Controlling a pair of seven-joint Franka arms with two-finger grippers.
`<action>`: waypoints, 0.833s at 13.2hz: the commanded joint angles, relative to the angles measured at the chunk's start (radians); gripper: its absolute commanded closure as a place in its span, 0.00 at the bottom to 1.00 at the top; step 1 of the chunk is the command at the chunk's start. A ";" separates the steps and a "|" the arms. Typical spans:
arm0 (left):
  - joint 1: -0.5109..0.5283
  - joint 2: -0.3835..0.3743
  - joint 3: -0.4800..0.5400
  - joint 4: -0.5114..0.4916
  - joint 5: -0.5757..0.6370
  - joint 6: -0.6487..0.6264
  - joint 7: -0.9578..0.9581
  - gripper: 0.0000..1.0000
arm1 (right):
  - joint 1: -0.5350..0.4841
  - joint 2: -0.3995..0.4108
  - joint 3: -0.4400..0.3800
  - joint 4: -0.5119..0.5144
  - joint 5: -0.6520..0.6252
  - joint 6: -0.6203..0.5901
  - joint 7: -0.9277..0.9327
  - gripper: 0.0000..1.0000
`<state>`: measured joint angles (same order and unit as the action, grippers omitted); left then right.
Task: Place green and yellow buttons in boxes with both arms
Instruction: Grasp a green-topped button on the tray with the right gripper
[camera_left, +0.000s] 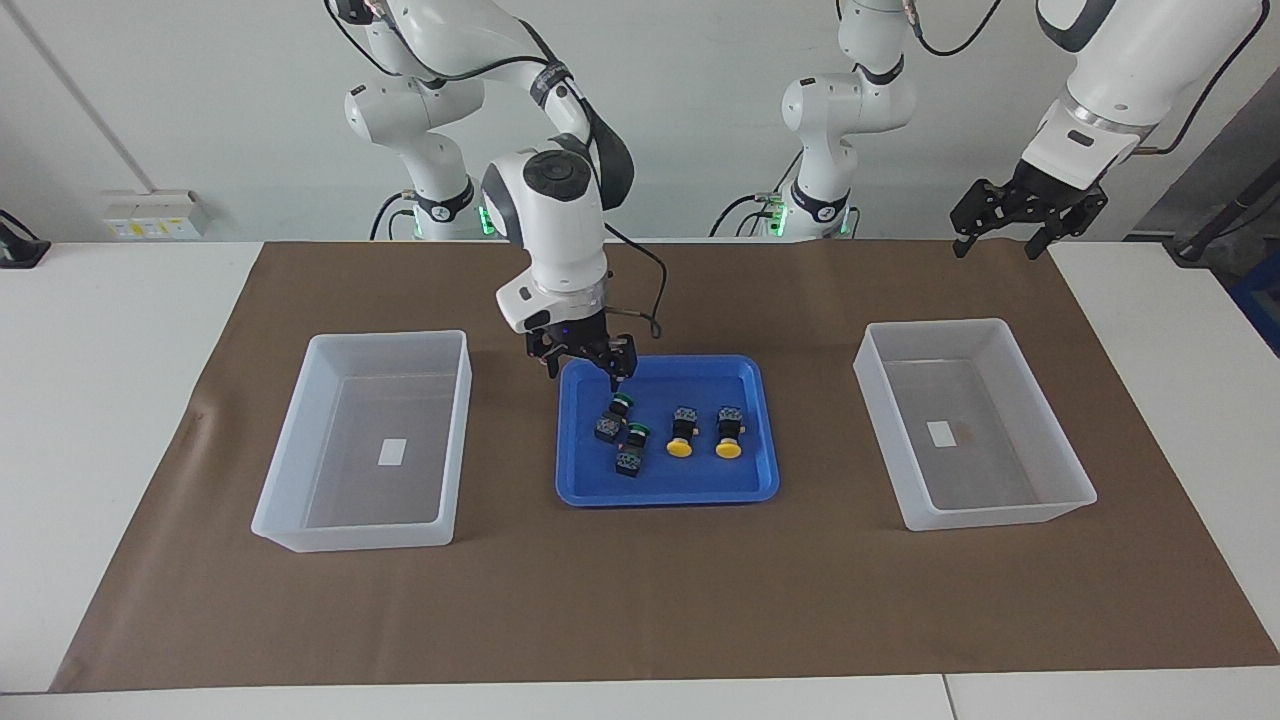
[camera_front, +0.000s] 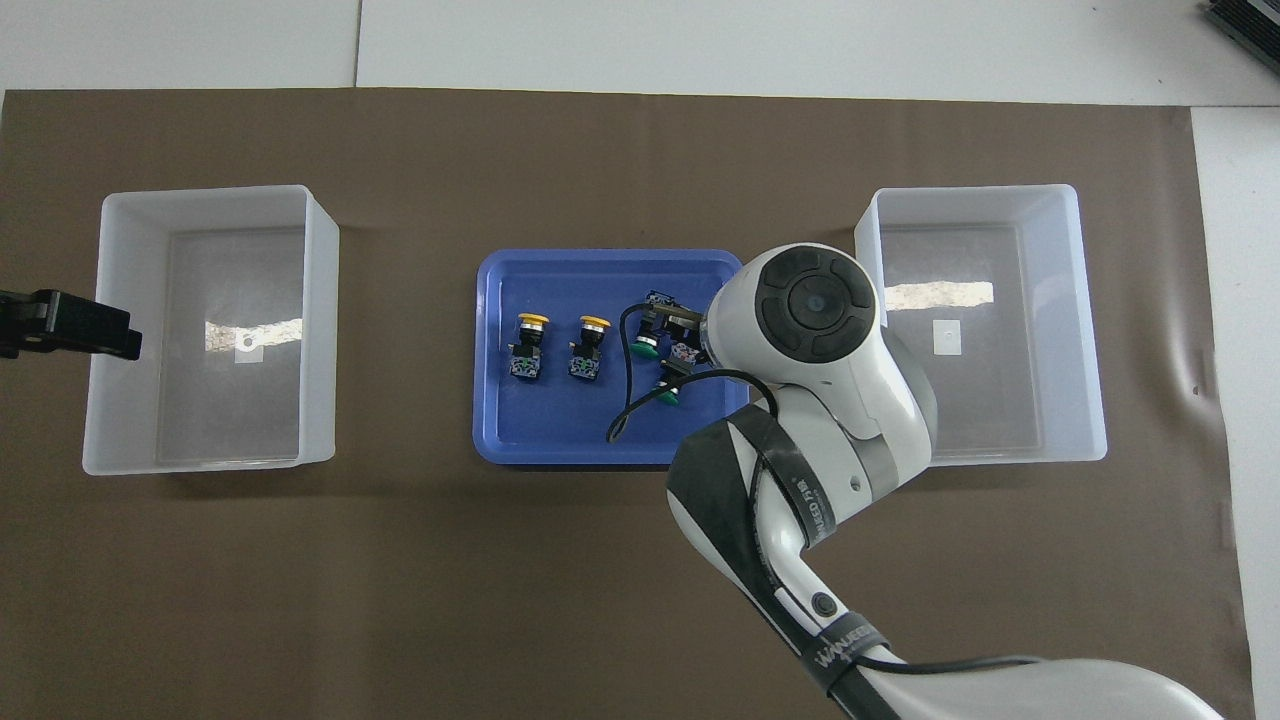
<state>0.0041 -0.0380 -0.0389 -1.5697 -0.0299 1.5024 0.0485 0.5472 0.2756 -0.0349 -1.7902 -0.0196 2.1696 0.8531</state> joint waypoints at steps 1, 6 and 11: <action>0.007 -0.013 -0.003 -0.021 -0.004 0.019 0.011 0.00 | 0.020 -0.009 -0.003 -0.078 -0.005 0.091 0.017 0.00; 0.007 -0.013 -0.003 -0.021 -0.002 0.019 0.011 0.00 | 0.031 0.025 -0.003 -0.124 -0.017 0.170 -0.051 0.05; 0.007 -0.013 -0.003 -0.021 -0.004 0.019 0.011 0.00 | 0.031 0.065 -0.003 -0.127 -0.019 0.236 -0.042 0.18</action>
<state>0.0041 -0.0380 -0.0389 -1.5697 -0.0299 1.5024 0.0485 0.5764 0.3365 -0.0353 -1.9093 -0.0232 2.3733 0.8164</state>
